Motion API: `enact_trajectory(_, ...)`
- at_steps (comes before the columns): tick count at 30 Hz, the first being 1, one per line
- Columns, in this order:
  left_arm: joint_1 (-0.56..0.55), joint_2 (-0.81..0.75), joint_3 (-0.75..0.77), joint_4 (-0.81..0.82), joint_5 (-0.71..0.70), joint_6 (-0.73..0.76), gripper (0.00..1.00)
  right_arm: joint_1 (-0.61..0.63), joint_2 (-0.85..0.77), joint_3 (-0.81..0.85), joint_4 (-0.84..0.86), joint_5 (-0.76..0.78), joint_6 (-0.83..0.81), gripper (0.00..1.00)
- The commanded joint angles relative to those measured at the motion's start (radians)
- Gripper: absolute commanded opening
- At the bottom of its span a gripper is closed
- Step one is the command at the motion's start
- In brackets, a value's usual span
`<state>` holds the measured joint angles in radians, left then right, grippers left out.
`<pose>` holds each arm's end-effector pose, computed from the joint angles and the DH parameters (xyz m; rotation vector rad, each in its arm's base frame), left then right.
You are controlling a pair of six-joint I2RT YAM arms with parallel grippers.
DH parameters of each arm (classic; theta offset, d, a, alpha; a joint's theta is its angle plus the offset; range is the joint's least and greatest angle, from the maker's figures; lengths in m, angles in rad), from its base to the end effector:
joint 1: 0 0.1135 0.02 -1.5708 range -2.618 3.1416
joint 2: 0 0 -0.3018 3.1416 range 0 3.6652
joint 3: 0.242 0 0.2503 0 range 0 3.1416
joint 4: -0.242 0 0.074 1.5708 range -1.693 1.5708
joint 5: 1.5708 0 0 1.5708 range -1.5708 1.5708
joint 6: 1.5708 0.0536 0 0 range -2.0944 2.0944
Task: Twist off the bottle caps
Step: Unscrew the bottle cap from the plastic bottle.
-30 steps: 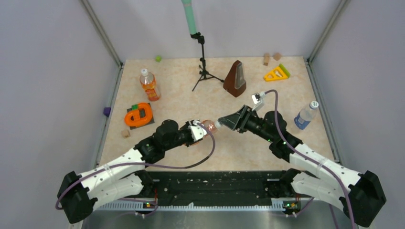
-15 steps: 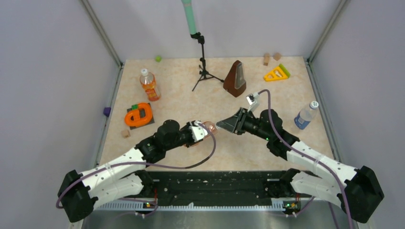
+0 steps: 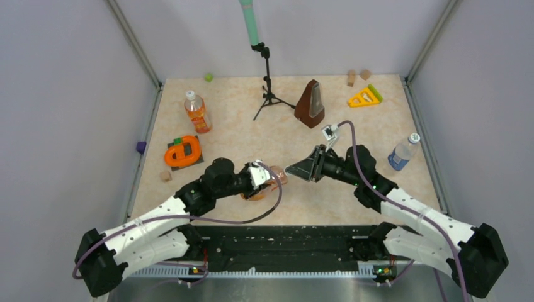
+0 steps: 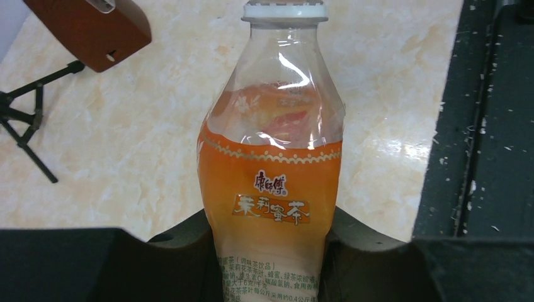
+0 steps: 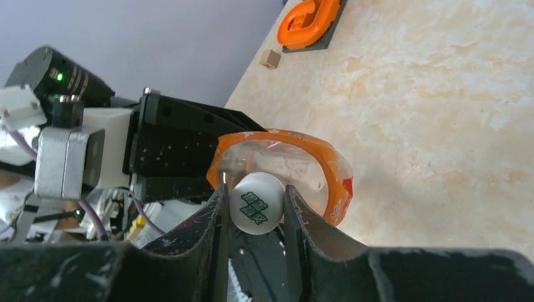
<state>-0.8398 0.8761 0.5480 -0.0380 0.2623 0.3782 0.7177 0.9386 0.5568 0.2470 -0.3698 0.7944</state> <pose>0.1189 -0.1534 0.2788 1.2650 1.5035 -0.5591 0.1472 0.1543 0.3054 -0.2366 1.9049 1.3931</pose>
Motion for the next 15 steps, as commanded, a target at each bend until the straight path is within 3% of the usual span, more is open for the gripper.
enact_trajectory(1, -0.004, -0.010, 0.079, 0.006, 0.282, -0.041, 0.00, 0.006, -0.027, -0.028, 0.054, -0.149, -0.136, 0.04)
enact_trajectory(8, 0.041, 0.027, 0.146, -0.086, 0.570, -0.043, 0.00, 0.006, -0.135, -0.088, 0.075, -0.309, -0.243, 0.00)
enact_trajectory(13, 0.057, 0.006, 0.137, -0.044, 0.612, -0.070, 0.00, 0.007, -0.181, -0.097, 0.017, -0.284, -0.272, 0.01)
enact_trajectory(15, 0.057, 0.007, 0.132, -0.032, 0.589, -0.075, 0.00, 0.006, -0.178, -0.092, 0.010, -0.272, -0.272, 0.15)
